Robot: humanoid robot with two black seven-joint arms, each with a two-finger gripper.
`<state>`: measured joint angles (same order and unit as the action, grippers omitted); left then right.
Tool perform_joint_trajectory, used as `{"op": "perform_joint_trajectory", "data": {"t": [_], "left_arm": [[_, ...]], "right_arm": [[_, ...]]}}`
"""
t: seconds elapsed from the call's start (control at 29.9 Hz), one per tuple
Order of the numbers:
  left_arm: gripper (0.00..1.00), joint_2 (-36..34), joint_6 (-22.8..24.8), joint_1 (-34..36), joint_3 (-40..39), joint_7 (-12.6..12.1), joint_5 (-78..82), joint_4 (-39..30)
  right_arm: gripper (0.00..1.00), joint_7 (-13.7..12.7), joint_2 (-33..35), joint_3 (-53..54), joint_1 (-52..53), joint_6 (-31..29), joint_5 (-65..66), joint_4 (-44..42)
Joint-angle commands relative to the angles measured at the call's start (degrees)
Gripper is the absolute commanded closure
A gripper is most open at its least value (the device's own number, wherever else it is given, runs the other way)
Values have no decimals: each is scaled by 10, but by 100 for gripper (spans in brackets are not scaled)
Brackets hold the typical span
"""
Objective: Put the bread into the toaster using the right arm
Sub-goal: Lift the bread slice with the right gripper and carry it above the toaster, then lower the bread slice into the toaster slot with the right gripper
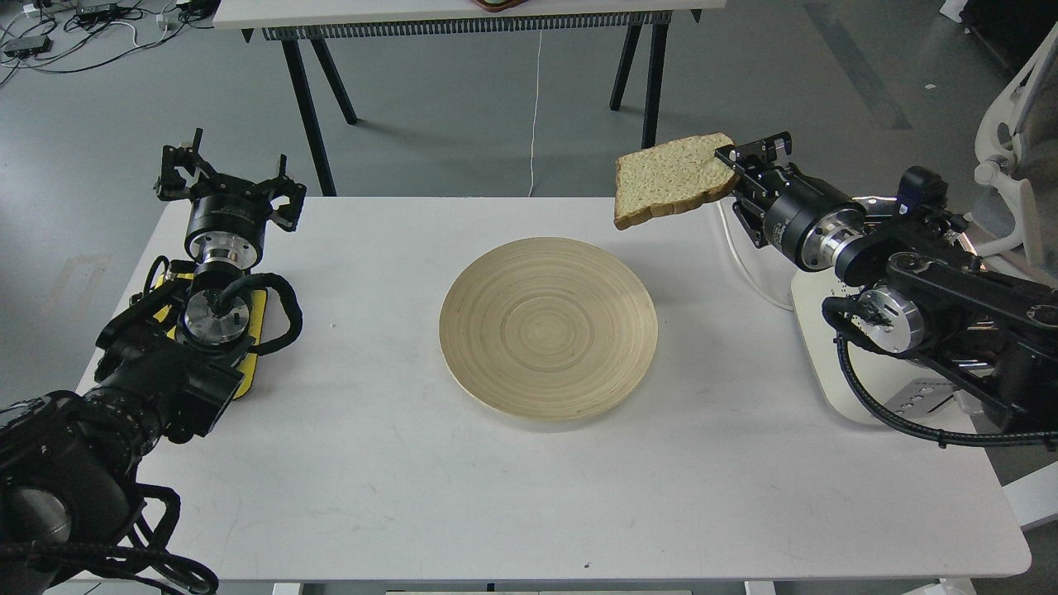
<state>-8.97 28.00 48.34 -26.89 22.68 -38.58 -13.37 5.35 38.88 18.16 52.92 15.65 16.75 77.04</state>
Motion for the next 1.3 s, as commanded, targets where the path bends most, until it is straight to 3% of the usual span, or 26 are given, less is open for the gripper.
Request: {"op": "perform_joint_trajectory", "data": {"t": [0.0,0.37,0.67,0.9,1.27], "left_arm": [[0,0,0,0,0,0,0,0],[0,0,0,0,0,0,0,0],[0,0,0,0,0,0,0,0],[0,0,0,0,0,0,0,0],[0,0,0,0,0,0,0,0]], "right_arm": [[84,0,82,-1,23,0,18,33],[83,-16,316,-3,40,-14,156,100],[84,-34,430,-8,24,-111,246,108],[84,-36,448,-55,12,-119,284,106],[85,-37,396,-79,10,-117,293,103]]}}
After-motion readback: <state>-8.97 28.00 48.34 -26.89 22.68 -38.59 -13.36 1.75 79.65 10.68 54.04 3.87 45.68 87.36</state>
